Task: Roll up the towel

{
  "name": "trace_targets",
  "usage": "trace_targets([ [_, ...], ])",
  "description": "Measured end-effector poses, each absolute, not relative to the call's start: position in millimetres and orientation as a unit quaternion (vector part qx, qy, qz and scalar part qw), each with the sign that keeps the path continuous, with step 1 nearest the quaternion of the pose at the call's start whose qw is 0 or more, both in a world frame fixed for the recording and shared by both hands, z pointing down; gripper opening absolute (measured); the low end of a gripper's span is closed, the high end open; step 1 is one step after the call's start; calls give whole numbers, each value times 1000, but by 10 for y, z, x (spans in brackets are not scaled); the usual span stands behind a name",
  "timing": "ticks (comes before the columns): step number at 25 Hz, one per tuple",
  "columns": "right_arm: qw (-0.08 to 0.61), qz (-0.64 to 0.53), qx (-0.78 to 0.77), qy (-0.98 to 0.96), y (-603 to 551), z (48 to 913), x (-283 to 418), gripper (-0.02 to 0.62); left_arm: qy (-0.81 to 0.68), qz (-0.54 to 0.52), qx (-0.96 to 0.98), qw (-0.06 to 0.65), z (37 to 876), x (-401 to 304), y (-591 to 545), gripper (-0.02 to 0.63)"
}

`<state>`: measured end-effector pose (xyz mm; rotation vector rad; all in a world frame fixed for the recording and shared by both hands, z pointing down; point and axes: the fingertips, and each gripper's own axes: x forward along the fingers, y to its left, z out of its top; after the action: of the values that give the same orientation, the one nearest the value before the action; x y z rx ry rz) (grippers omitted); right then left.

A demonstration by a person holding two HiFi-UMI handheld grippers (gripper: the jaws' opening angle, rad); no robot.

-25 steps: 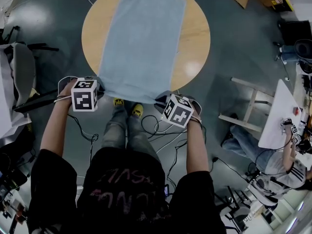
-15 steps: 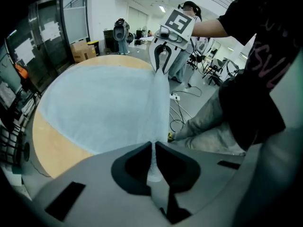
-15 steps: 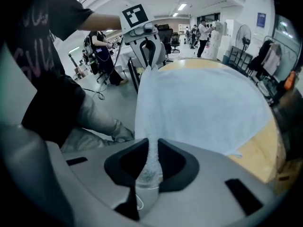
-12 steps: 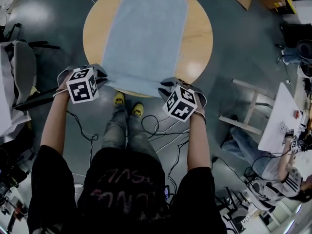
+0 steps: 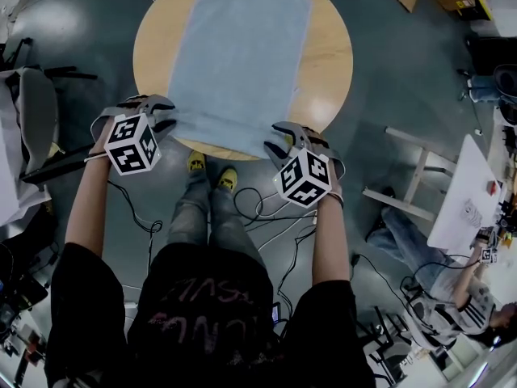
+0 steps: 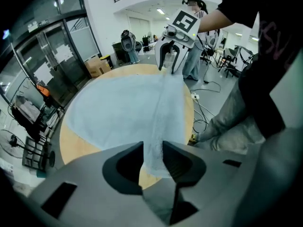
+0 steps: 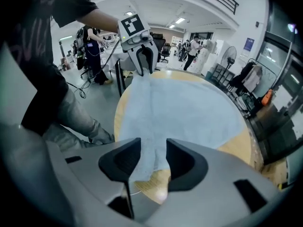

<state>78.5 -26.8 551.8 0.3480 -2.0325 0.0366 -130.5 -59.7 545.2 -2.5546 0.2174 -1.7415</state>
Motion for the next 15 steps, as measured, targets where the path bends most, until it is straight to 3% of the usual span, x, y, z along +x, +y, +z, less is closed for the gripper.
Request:
trace_targets([
  [7,512,-17,152,-845,-49,5292,775,173,75,-556,-825,65,5132,-1287,-432,133],
  [15,535,-27,126,-835,154,5592,581,193,40,-583,-805,107,5420,-1124,-137,141],
])
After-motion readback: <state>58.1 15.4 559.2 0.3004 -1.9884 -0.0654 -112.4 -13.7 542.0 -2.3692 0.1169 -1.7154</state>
